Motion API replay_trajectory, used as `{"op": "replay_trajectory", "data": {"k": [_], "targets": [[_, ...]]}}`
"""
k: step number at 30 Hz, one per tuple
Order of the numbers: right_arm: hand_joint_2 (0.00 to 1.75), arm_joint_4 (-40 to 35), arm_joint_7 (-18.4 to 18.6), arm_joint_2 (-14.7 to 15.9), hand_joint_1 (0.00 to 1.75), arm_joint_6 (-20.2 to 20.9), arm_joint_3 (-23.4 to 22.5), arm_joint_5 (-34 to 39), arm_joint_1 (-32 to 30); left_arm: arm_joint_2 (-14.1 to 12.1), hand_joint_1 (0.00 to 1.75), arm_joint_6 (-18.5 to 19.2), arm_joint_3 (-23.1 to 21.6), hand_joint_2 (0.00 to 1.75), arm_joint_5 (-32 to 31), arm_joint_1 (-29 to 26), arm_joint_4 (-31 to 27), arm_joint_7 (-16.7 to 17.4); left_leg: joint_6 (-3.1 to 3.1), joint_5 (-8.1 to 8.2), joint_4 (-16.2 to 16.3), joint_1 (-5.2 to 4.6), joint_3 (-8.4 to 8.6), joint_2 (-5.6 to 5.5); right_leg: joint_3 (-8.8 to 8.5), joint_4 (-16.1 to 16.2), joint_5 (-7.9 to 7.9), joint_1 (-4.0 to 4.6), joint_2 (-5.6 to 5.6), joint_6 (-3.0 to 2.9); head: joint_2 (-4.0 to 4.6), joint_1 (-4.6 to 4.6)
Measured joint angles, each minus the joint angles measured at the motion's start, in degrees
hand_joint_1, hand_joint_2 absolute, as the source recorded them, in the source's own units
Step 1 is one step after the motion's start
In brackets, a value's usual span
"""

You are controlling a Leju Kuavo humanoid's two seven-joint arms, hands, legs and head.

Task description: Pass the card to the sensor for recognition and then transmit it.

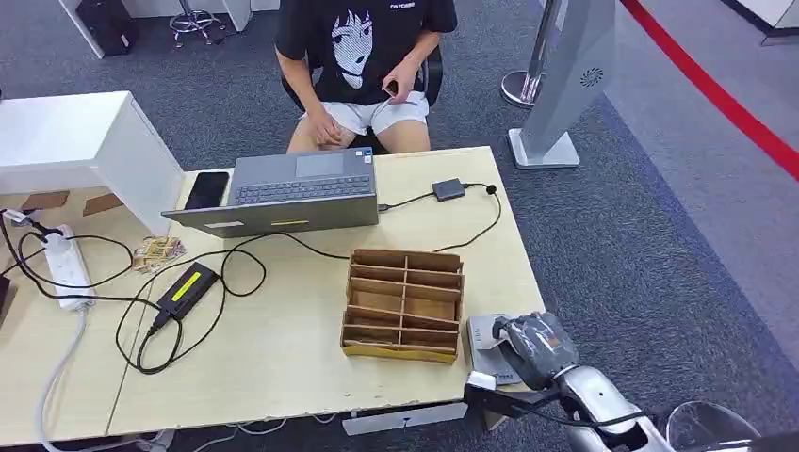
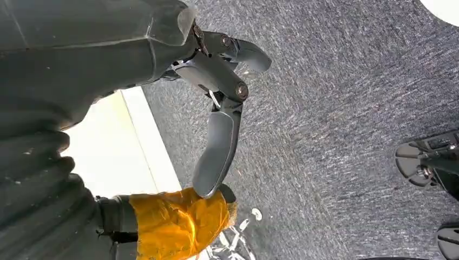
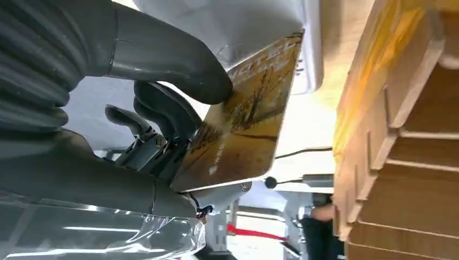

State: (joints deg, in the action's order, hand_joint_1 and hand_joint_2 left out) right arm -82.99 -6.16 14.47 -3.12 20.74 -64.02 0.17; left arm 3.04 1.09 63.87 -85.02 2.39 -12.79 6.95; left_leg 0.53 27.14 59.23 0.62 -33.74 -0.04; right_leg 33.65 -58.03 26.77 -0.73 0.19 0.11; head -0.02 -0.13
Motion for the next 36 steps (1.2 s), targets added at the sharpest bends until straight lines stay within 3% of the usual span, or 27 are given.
{"op": "replay_trajectory", "data": {"k": [11,19,23,28,32,36], "targets": [[1.75,-6.8,-0.9,0.2,1.75,-2.1,0.3,-0.1,0.8,0.0,0.00,0.0,0.4,1.75,-0.4,0.0,0.0,0.0,0.00,0.00,0.0,0.00,0.00,0.01,0.01,0.0,0.00,0.00,-0.01,0.00,0.00,0.00],[1.75,-12.2,-0.9,0.4,1.75,-2.5,0.4,-0.6,5.6,0.0,0.00,0.0,0.5,1.75,-1.4,0.1,0.0,0.0,0.00,-0.02,0.0,0.00,0.00,0.05,0.00,0.0,-0.02,0.00,-0.04,-0.01,0.02,0.00],[1.75,-13.0,0.4,-0.1,1.75,-2.1,0.5,-1.1,10.9,0.0,0.00,0.4,0.5,1.75,-2.0,0.1,0.0,-0.3,0.00,-0.06,0.0,0.00,-0.01,0.05,-0.02,0.0,-0.05,0.00,-0.06,-0.03,0.00,-0.02],[1.75,-12.1,1.9,-2.7,1.75,1.6,0.9,-1.1,20.1,-0.2,0.00,1.1,0.3,1.75,-2.3,0.5,0.0,-0.6,0.04,-0.13,0.0,0.01,0.01,0.06,0.01,-0.1,-0.07,0.00,-0.09,-0.06,0.00,0.00],[1.75,-7.4,2.5,-5.4,1.75,5.2,2.2,-1.3,28.8,-0.6,0.00,1.6,-0.4,1.75,-2.4,0.8,0.0,-1.1,0.04,-0.21,0.0,0.01,0.00,0.04,0.01,-0.1,-0.08,0.01,-0.06,-0.08,0.02,-0.02],[1.75,1.7,3.8,-9.4,1.75,7.2,4.6,-1.3,38.1,-0.9,0.00,2.1,-2.1,1.75,-2.4,1.1,0.0,-1.3,0.10,-0.25,0.0,0.01,0.00,0.05,0.03,-0.2,-0.11,0.01,-0.08,-0.12,0.02,0.00]]}}
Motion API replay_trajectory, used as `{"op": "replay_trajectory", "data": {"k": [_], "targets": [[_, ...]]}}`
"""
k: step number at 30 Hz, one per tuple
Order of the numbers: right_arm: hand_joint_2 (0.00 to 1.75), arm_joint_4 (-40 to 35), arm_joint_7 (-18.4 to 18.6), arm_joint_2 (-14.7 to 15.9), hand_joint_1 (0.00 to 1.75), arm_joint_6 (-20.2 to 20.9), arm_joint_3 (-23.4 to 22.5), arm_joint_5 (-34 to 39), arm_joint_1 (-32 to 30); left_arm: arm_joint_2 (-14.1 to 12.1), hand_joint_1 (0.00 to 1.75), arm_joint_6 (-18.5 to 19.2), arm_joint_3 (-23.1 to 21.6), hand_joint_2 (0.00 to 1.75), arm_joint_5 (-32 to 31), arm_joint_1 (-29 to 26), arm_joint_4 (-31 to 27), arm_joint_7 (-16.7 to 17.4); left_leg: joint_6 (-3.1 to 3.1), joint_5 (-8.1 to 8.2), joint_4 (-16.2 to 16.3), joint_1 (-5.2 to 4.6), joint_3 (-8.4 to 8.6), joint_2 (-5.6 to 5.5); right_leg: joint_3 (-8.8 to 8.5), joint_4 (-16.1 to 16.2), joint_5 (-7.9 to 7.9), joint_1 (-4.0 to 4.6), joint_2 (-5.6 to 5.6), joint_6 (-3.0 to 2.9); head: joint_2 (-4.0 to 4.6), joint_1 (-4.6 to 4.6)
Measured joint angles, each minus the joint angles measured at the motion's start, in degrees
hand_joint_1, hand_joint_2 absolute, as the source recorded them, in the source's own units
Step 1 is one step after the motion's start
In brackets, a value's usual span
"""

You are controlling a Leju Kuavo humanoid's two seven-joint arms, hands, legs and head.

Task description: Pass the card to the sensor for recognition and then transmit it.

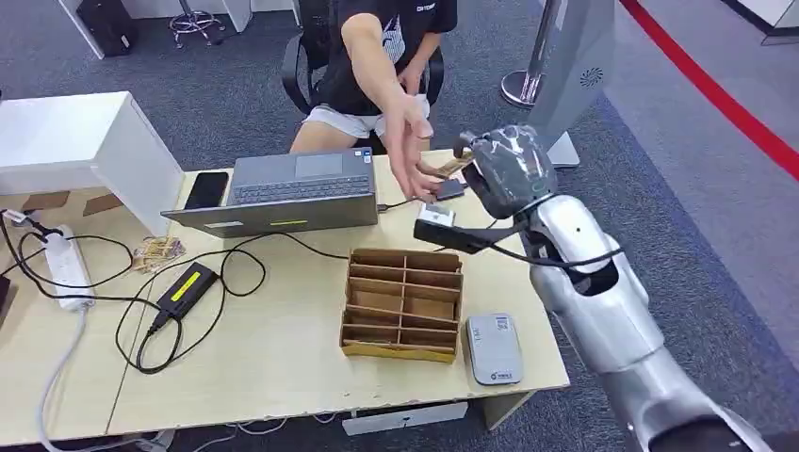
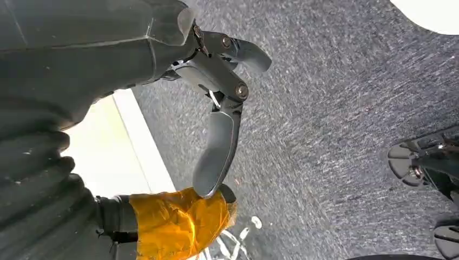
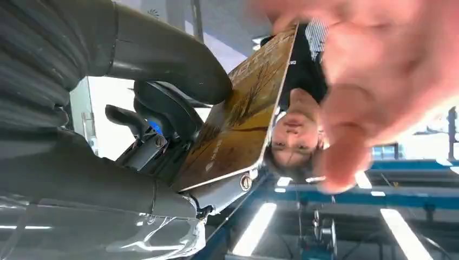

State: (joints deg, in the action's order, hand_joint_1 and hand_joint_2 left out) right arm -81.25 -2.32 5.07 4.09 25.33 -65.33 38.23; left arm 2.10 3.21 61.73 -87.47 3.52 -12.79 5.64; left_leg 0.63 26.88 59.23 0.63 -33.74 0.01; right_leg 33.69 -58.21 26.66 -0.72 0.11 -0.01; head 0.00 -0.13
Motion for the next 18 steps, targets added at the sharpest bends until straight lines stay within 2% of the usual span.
{"op": "replay_trajectory", "data": {"k": [5,10,18], "targets": [[1.75,10.9,1.1,-5.4,1.75,-0.1,1.1,1.4,7.4,-0.3,0.00,0.4,-2.3,1.75,0.0,0.3,0.0,-0.3,0.00,0.00,0.0,0.00,0.00,-0.02,0.03,0.0,0.00,0.00,0.01,-0.01,0.00,-0.02],[1.75,19.0,1.8,-9.8,1.75,-0.5,1.3,1.9,11.8,-0.6,0.00,0.7,-4.3,1.75,0.0,0.5,0.0,-0.5,0.01,0.00,0.0,0.00,0.01,-0.01,0.06,0.0,0.00,0.00,-0.02,-0.03,0.00,0.00],[1.75,24.5,2.4,-12.9,1.75,-0.7,1.6,1.1,13.9,-0.7,0.00,0.8,-5.5,1.75,0.0,0.5,0.0,-0.5,0.01,0.00,0.0,0.00,-0.05,-0.08,0.07,0.0,0.00,0.00,0.06,-0.02,0.00,-0.02]]}}
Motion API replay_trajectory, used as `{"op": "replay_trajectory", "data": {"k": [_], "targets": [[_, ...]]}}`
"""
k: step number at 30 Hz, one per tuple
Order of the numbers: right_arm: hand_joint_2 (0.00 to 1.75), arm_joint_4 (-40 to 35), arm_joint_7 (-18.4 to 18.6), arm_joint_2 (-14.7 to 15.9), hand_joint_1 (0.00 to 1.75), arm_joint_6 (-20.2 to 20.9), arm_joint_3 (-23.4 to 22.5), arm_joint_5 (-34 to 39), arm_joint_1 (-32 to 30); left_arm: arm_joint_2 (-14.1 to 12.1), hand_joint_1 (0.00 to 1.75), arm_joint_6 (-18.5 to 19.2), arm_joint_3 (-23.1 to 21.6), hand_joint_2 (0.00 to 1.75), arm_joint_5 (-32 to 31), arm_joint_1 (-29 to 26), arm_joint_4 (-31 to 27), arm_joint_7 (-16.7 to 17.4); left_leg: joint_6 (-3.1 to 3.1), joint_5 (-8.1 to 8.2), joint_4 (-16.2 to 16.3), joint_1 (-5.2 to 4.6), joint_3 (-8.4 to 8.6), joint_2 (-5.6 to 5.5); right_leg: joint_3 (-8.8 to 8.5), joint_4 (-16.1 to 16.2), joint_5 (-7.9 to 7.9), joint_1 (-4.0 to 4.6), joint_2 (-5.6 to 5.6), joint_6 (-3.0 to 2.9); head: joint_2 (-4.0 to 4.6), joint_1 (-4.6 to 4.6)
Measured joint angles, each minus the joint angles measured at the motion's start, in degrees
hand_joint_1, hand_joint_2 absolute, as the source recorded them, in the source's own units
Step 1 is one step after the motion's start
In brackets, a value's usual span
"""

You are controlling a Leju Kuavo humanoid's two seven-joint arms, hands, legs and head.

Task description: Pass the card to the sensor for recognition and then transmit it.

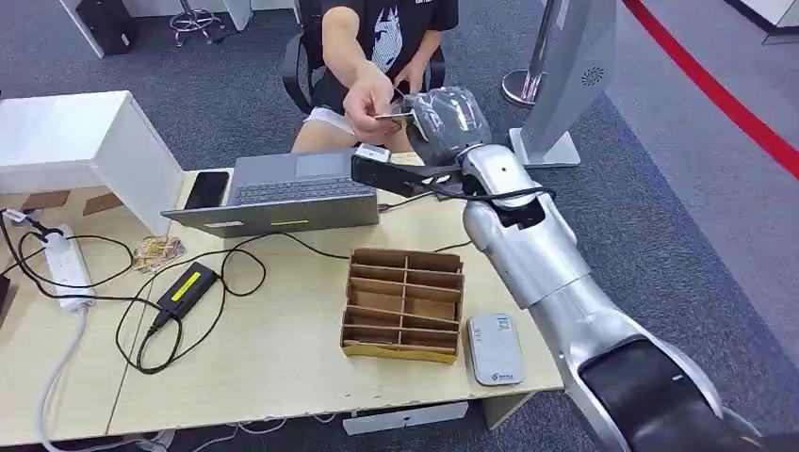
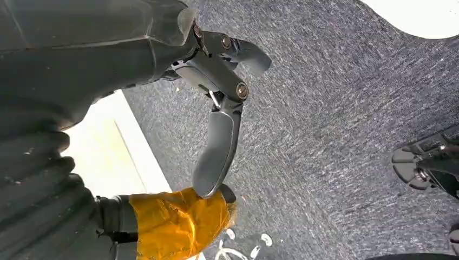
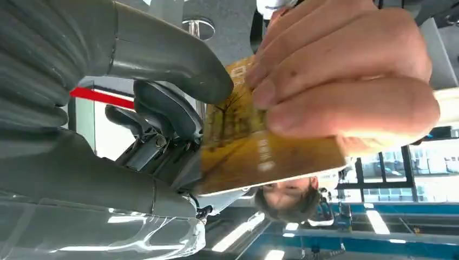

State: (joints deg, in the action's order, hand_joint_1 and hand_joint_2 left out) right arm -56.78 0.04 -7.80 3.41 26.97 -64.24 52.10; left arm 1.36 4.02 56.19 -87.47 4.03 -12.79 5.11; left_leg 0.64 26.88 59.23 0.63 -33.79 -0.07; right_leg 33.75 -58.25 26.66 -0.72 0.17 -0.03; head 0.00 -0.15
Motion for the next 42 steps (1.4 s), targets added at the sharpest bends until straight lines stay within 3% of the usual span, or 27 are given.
{"op": "replay_trajectory", "data": {"k": [1,2,3,10,15,19,24,31,34,41,42], "targets": [[1.75,0.3,0.0,-0.2,1.75,0.0,0.0,0.0,0.1,0.0,0.00,0.0,0.0,1.75,0.0,0.0,0.0,0.0,0.00,0.00,0.0,0.00,-0.01,0.00,0.00,0.0,0.00,0.00,0.00,0.00,0.00,0.00],[1.75,0.5,0.0,-0.3,1.40,0.0,0.0,0.0,0.1,-0.1,0.00,0.0,0.0,1.75,0.0,0.0,0.0,0.0,0.00,0.00,0.0,0.00,-0.02,0.00,0.01,0.0,0.00,0.00,0.00,0.01,0.00,0.02],[1.75,0.7,0.1,-0.4,0.00,0.0,0.0,-0.1,0.2,-0.1,0.00,0.0,0.0,1.75,0.0,0.0,0.0,0.0,0.00,0.00,0.0,-0.01,-0.03,0.00,0.02,0.0,0.01,0.00,0.00,0.01,0.00,0.00],[1.75,2.9,-1.5,-1.7,0.00,-0.7,-0.6,3.2,0.3,-0.1,0.00,0.2,-0.1,1.75,0.0,0.0,0.0,0.0,0.00,0.01,0.0,0.00,-0.04,0.02,0.10,0.0,0.00,0.00,-0.03,0.00,0.00,0.02],[1.75,2.2,-6.8,-2.7,0.00,2.5,-4.5,17.3,-1.4,-0.1,0.00,0.1,-0.1,1.75,0.2,-0.1,0.0,0.1,0.01,0.00,0.0,0.01,-0.03,0.01,0.10,0.0,0.00,0.00,-0.02,0.00,-0.02,0.02],[1.75,-4.6,-8.7,-2.0,0.00,4.2,-7.7,30.7,-5.6,-0.1,0.00,-0.3,0.4,1.75,0.5,-0.3,0.0,0.4,0.00,0.00,0.0,0.00,-0.04,0.00,0.12,0.0,0.00,0.00,-0.01,0.00,-0.02,0.02],[1.75,-20.7,-9.4,1.5,0.00,3.1,-10.8,35.8,-13.7,0.1,0.00,-1.2,1.6,1.75,1.7,-0.9,0.0,1.2,-0.03,0.09,0.0,-0.01,-0.05,-0.03,0.11,0.1,0.02,0.00,0.02,0.03,0.00,0.04],[1.75,-37.0,-13.2,6.5,0.00,0.1,-13.4,32.9,-24.6,0.7,0.00,-2.1,3.5,1.75,2.9,-1.5,0.0,1.6,0.03,0.20,0.0,0.00,0.04,0.11,0.14,0.1,0.07,0.00,-0.16,0.06,0.00,0.02],[1.75,-45.1,-16.0,8.7,0.00,-6.5,-14.2,23.2,-33.2,1.2,0.00,-2.8,4.6,1.75,3.3,-1.8,0.0,2.0,0.00,0.23,0.0,0.01,0.03,-0.27,-0.08,0.1,0.25,0.01,0.29,0.07,0.00,0.00],[1.75,-46.3,-16.4,8.9,0.00,-8.1,-14.2,20.9,-34.6,1.2,0.00,-3.0,4.9,1.75,3.5,-1.9,0.0,2.1,0.00,0.23,0.0,0.01,0.02,-0.26,-0.05,0.1,0.25,0.01,0.27,0.06,0.00,0.02],[1.75,-49.6,-16.7,9.7,0.00,-11.6,-14.3,15.6,-38.2,1.5,0.00,-3.1,5.4,1.75,3.5,-1.9,0.0,2.4,0.04,0.26,0.0,0.01,0.03,-0.19,-0.03,0.1,0.25,0.01,0.18,0.05,-0.02,0.02]]}}
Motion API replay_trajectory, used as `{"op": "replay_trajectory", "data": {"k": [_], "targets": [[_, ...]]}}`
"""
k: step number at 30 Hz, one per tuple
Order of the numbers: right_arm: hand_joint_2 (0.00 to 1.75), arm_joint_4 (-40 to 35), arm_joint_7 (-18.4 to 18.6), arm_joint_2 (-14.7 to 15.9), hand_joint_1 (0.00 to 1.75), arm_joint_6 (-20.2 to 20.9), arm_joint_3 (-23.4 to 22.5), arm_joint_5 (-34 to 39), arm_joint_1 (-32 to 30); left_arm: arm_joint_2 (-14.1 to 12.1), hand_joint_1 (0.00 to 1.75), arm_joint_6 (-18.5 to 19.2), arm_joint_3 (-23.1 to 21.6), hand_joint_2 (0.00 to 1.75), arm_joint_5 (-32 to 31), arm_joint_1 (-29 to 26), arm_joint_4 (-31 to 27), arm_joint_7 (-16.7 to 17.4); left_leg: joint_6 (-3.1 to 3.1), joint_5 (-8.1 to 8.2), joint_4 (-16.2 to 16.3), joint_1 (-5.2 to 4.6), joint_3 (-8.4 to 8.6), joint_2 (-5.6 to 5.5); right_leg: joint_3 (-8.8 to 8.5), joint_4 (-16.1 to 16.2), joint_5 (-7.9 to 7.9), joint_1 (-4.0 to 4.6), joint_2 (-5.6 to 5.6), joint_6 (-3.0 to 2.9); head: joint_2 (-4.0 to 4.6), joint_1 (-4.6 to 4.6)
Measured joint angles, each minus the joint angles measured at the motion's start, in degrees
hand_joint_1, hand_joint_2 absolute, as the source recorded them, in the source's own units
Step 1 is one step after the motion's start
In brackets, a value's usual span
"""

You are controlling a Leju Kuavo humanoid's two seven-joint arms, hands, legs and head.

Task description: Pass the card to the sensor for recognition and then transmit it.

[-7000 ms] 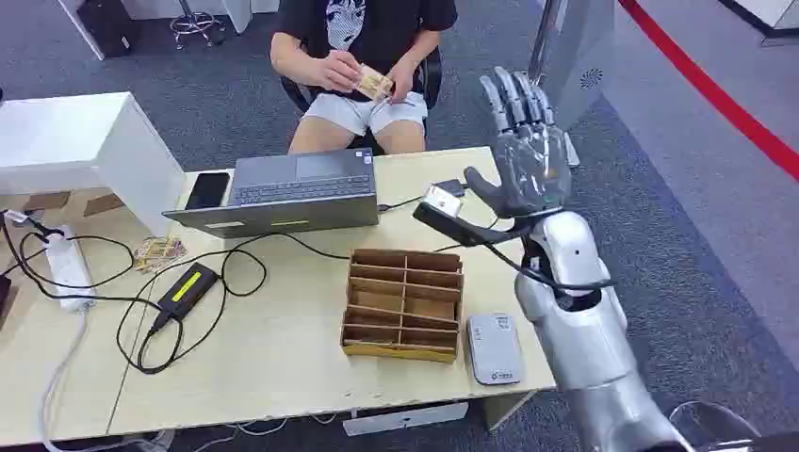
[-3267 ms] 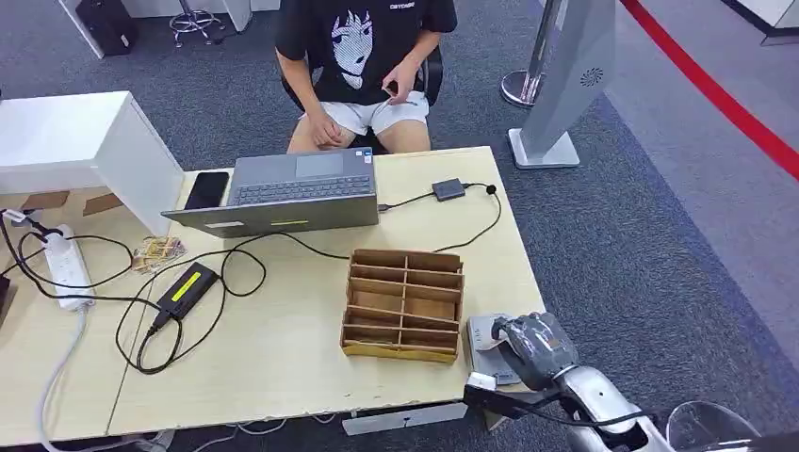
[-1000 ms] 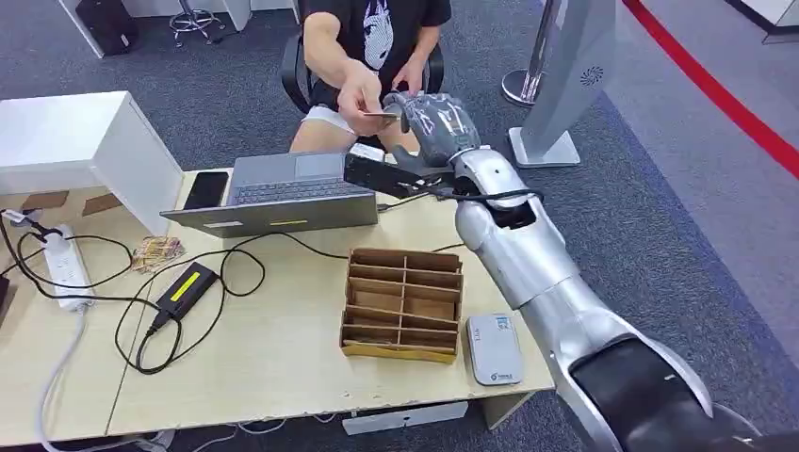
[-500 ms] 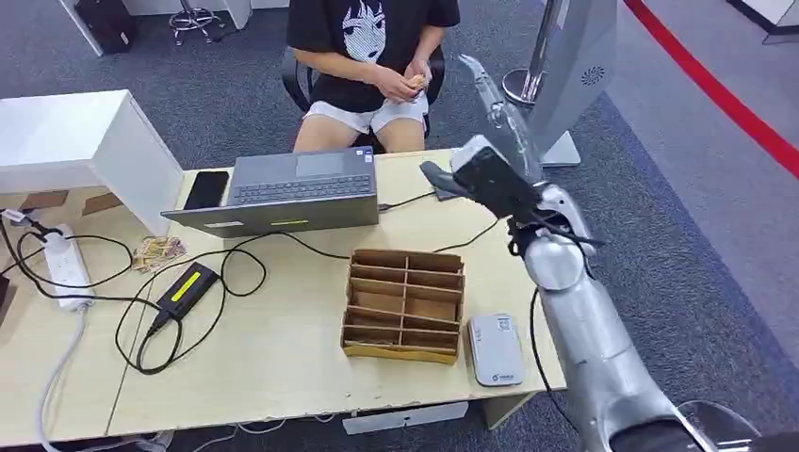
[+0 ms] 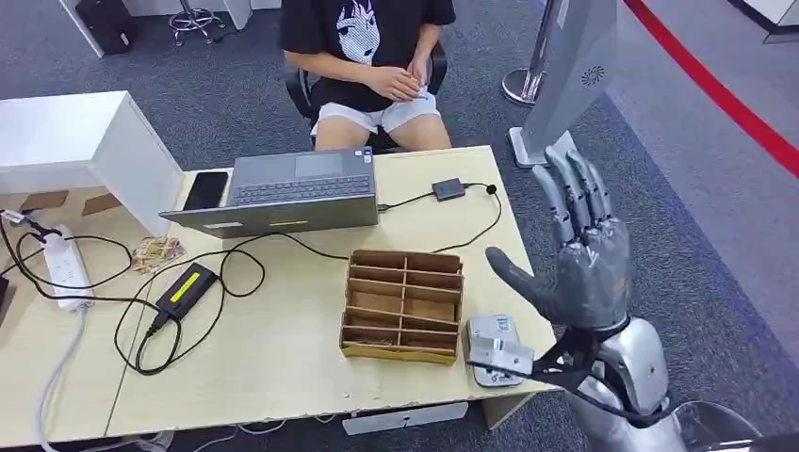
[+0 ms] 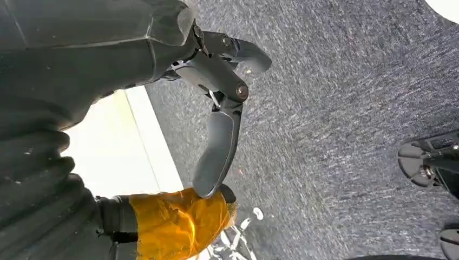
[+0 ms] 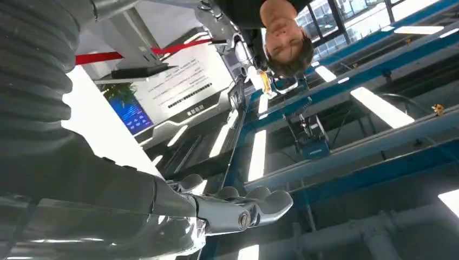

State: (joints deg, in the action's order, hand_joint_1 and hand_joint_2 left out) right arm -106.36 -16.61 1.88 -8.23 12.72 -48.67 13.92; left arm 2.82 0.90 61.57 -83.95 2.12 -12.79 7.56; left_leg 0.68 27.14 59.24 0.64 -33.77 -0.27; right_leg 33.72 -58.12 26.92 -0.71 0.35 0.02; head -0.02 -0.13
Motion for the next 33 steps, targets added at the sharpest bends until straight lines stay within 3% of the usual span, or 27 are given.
{"op": "replay_trajectory", "data": {"k": [2,3,7,23,33], "targets": [[1.75,-7.2,-0.2,1.5,0.00,-9.2,0.6,-11.9,-10.4,0.7,0.00,-0.6,1.5,1.75,0.2,0.1,0.0,0.1,-0.07,0.07,0.0,0.00,0.00,0.03,-0.01,0.0,0.06,0.00,0.00,-0.06,0.00,0.00],[1.75,-8.7,-1.3,2.6,0.00,-10.7,2.0,-13.3,-14.6,1.0,0.00,-0.7,2.3,1.75,0.2,0.1,0.0,0.2,-0.07,0.07,0.0,0.00,0.00,0.03,-0.02,0.0,0.08,0.00,0.01,-0.05,0.02,0.00],[1.75,-8.9,-2.3,4.0,0.00,-12.5,4.6,-15.2,-18.1,1.2,0.00,-0.8,2.7,1.75,0.1,0.2,0.0,0.2,-0.07,0.08,0.0,-0.01,0.00,0.03,-0.03,0.0,0.08,0.00,0.01,-0.05,0.00,-0.02],[1.75,-5.5,-3.3,5.4,0.00,-9.9,15.7,-14.5,-20.3,1.3,0.00,-0.8,3.3,1.75,-1.0,0.3,0.0,0.0,-0.07,0.07,0.0,0.00,0.01,0.03,-0.04,0.0,0.07,0.00,0.00,-0.06,0.02,0.00],[1.75,1.1,-1.3,5.0,0.00,-7.8,22.5,-15.6,-17.0,1.3,0.00,-0.5,3.3,1.75,-2.5,0.4,0.0,-0.4,-0.07,0.06,0.0,0.00,0.02,0.05,-0.05,0.0,0.06,0.00,0.00,-0.07,0.02,0.00]]}}
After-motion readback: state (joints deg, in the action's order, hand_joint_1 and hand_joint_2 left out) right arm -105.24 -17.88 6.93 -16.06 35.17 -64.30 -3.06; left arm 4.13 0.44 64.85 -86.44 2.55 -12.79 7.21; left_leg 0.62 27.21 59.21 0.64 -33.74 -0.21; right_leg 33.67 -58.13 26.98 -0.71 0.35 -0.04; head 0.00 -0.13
